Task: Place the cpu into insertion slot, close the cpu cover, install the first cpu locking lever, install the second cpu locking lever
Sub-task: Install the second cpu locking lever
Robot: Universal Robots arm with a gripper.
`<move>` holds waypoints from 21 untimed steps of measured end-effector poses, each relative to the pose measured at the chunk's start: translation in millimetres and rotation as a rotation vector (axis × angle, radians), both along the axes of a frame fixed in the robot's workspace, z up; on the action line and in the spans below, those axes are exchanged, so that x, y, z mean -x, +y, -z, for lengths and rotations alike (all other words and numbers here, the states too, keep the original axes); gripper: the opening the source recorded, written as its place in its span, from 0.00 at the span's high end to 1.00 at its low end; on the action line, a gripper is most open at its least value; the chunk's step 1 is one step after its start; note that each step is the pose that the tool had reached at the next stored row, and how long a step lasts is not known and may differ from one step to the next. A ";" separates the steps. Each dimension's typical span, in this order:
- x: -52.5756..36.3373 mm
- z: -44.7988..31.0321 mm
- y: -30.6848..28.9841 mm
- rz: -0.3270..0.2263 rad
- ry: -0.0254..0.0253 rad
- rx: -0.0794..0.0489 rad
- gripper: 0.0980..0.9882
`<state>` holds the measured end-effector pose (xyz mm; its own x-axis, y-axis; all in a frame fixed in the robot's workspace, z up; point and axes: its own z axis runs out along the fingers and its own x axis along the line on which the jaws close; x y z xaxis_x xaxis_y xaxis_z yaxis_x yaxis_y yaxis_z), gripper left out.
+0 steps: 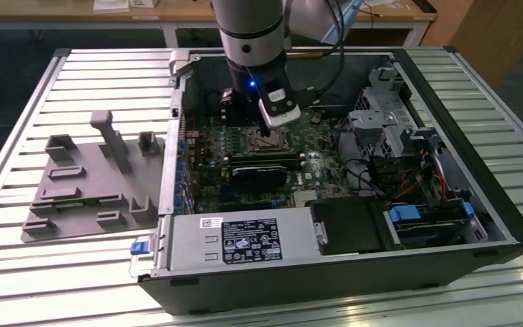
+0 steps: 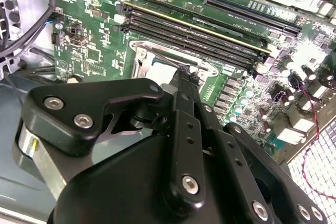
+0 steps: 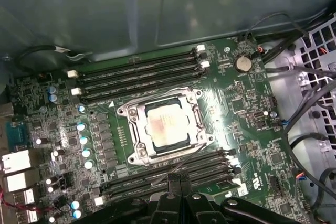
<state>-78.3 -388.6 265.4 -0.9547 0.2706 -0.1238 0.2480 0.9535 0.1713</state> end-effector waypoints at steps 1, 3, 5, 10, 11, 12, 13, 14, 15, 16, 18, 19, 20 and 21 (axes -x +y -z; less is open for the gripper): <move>0.3 0.4 0.4 0.000 0.0000 0.000 1.00; 0.8 1.2 1.3 0.000 0.0000 0.000 1.00; 1.3 2.0 2.1 0.000 0.0000 0.000 1.00; 2.5 3.8 4.2 0.000 0.0000 0.000 1.00; 2.7 4.3 4.6 0.000 -0.0001 0.000 1.00; 2.9 4.8 5.0 0.000 -0.0001 0.000 1.00; 3.1 5.2 5.4 0.000 0.0000 0.000 1.00; 3.3 5.7 5.8 0.000 0.0000 0.000 1.00; 3.6 6.2 6.1 0.000 0.0000 0.000 1.00; 3.8 6.7 6.5 0.000 0.0001 0.000 1.00; 4.1 7.9 6.9 0.000 0.0001 0.000 1.00; 4.2 8.6 7.1 0.000 0.0001 0.000 1.00; 4.3 9.3 7.3 0.000 0.0000 0.000 1.00; 4.4 10.1 7.5 0.000 0.0000 0.000 1.00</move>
